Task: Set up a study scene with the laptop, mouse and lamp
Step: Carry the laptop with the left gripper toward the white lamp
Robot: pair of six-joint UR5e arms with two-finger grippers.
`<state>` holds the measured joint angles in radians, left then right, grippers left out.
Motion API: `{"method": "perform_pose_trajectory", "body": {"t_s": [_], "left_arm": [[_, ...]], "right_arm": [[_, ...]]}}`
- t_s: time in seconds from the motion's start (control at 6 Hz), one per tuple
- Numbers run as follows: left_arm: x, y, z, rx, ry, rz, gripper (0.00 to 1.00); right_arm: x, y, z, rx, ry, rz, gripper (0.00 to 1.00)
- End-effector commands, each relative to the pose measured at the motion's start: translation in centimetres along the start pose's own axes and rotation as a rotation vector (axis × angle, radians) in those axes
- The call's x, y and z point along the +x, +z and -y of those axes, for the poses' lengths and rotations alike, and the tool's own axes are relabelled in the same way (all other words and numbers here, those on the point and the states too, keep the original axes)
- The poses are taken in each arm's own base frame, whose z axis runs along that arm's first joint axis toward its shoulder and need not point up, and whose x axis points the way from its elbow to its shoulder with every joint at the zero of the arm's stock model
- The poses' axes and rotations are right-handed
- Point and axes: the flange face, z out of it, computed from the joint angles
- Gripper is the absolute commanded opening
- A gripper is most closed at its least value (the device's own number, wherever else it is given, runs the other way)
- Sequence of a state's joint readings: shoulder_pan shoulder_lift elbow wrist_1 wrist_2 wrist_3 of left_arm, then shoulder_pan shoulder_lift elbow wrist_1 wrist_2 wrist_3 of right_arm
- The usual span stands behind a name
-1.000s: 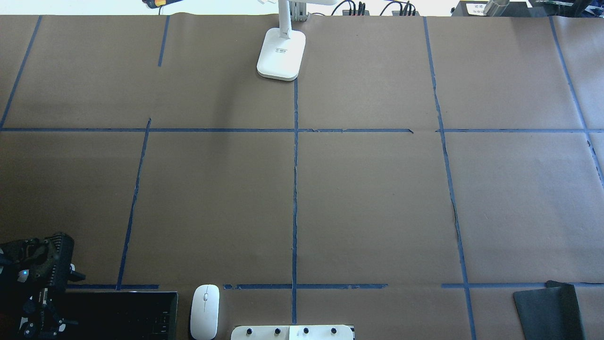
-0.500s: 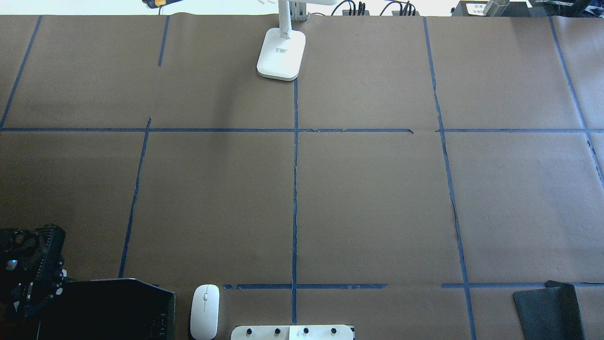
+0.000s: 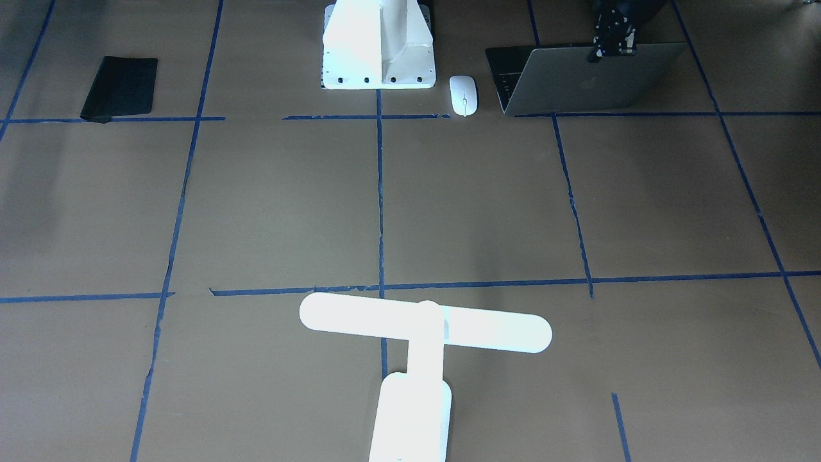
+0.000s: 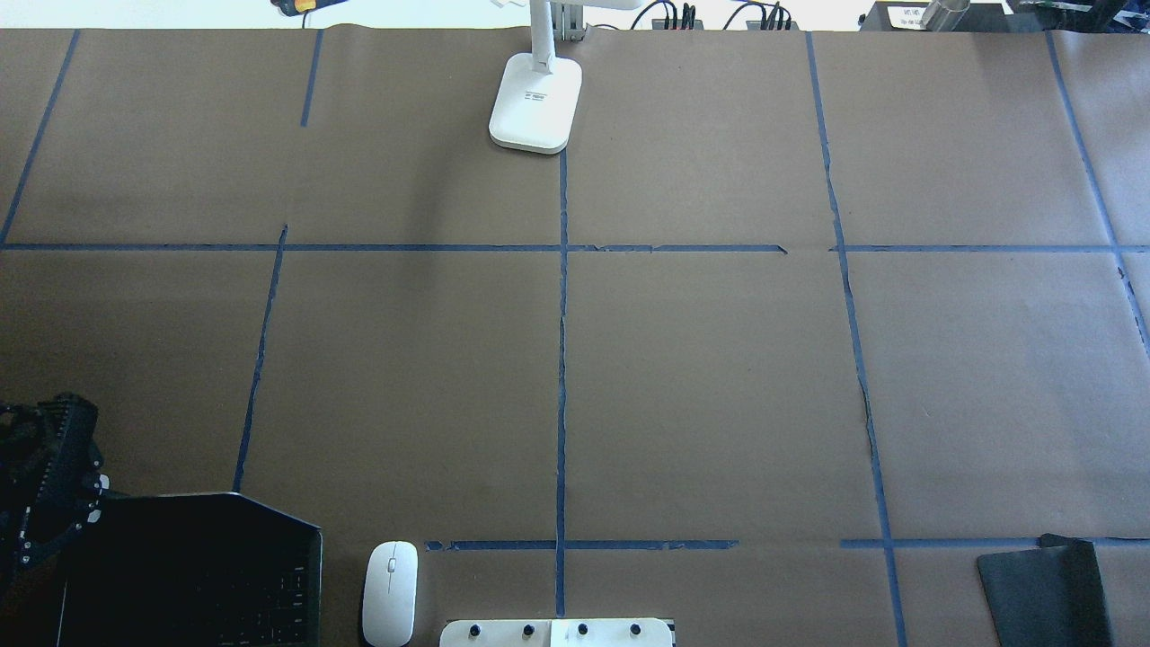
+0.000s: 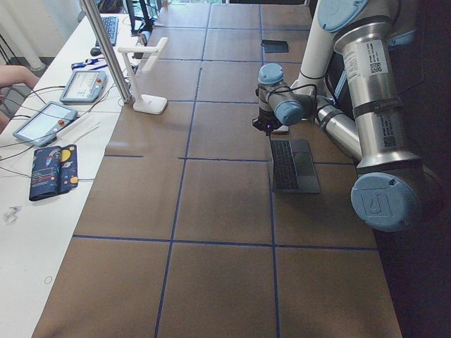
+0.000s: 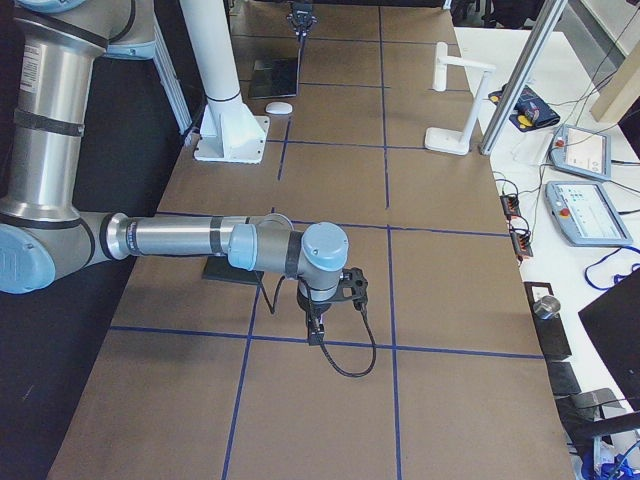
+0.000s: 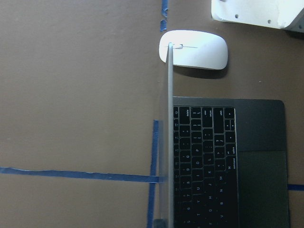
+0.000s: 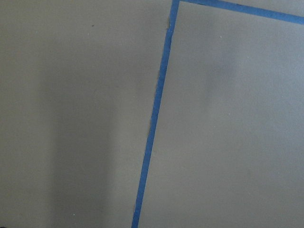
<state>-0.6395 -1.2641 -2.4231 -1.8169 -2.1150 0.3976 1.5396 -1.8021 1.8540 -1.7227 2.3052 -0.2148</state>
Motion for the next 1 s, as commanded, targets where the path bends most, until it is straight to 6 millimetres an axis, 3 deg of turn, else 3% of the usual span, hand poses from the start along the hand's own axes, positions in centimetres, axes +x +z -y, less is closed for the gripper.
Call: {"method": "perform_pose_trajectory", "body": {"t_s": [0.0,0.17,0.33,0.5,0.67,0.83], "left_arm": [[-2.3,-2.0,-1.1,0.005,0.107,0.078,0.0],[-3.9,-2.8,0.8,-0.005,0.123,0.093,0.0],[-6.5,-3.9,4.3,-0.016,0.113,0.109,0.0],[-10.3,-4.6,7.3,-0.023,0.126,0.144,0.0],[-14.1,-3.7,9.3,-0.029,0.109,0.161,0.0],[-18.4,-3.1,13.1,-0.017,0.104,0.179,0.0]], "right_arm": [[0.0,0.0,0.1,0.0,-0.001,0.0,1.0],[0.0,0.0,0.1,0.0,-0.001,0.0,1.0],[0.0,0.0,0.1,0.0,-0.001,0.0,1.0],[0.1,0.1,0.0,-0.003,0.001,0.001,1.0],[0.1,0.1,0.0,-0.003,0.001,0.001,1.0],[0.1,0.2,0.0,-0.004,0.002,0.001,1.0]]}}
